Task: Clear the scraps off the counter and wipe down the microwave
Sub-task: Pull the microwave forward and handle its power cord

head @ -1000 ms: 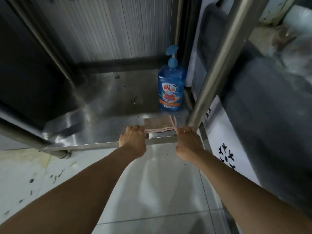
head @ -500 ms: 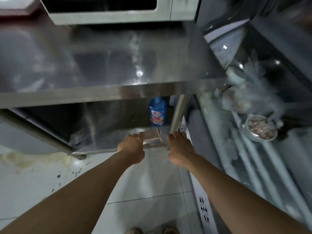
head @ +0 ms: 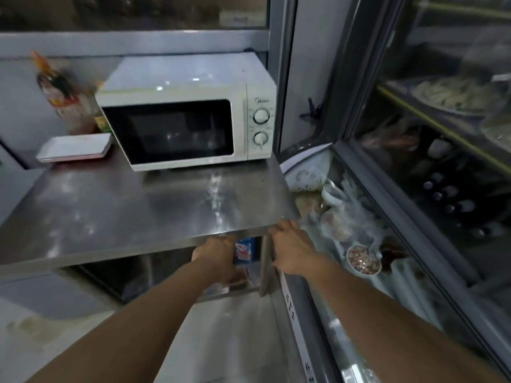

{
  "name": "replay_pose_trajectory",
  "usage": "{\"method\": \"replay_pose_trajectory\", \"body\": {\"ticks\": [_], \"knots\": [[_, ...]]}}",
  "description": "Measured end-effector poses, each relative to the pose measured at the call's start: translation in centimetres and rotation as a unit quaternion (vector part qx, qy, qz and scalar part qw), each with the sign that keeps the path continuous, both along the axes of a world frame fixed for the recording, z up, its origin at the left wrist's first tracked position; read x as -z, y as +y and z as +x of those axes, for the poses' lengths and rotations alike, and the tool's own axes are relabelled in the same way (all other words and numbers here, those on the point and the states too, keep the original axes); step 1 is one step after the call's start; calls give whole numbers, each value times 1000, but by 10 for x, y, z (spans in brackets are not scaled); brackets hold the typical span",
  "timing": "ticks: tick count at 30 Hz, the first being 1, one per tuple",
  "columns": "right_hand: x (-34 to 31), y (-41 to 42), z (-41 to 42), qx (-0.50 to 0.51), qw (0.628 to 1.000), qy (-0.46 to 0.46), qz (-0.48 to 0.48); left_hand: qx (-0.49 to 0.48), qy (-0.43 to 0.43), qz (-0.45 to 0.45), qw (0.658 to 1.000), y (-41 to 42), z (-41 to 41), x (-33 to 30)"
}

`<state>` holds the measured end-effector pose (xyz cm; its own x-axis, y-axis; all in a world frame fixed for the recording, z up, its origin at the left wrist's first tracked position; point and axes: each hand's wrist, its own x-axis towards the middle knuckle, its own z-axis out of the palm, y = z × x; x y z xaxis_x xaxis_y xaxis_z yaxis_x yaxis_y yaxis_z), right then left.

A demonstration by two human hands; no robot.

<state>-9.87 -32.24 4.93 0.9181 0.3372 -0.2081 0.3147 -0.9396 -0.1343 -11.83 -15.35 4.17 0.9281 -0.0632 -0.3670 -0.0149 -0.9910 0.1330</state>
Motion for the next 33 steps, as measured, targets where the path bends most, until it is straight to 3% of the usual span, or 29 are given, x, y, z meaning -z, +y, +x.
{"method": "replay_pose_trajectory", "body": {"ticks": [15, 20, 33], "knots": [[-147, -47, 28, 9, 996, -88, 8, 28, -141, 33, 989, -24, 38, -156], [-166, -60, 44, 14, 992, -121, 12, 19, -175, 21, 984, -30, 51, -182], [-194, -51, 127, 34, 996, -86, 4, 18, -213, 15, 977, -17, 145, -211]]}}
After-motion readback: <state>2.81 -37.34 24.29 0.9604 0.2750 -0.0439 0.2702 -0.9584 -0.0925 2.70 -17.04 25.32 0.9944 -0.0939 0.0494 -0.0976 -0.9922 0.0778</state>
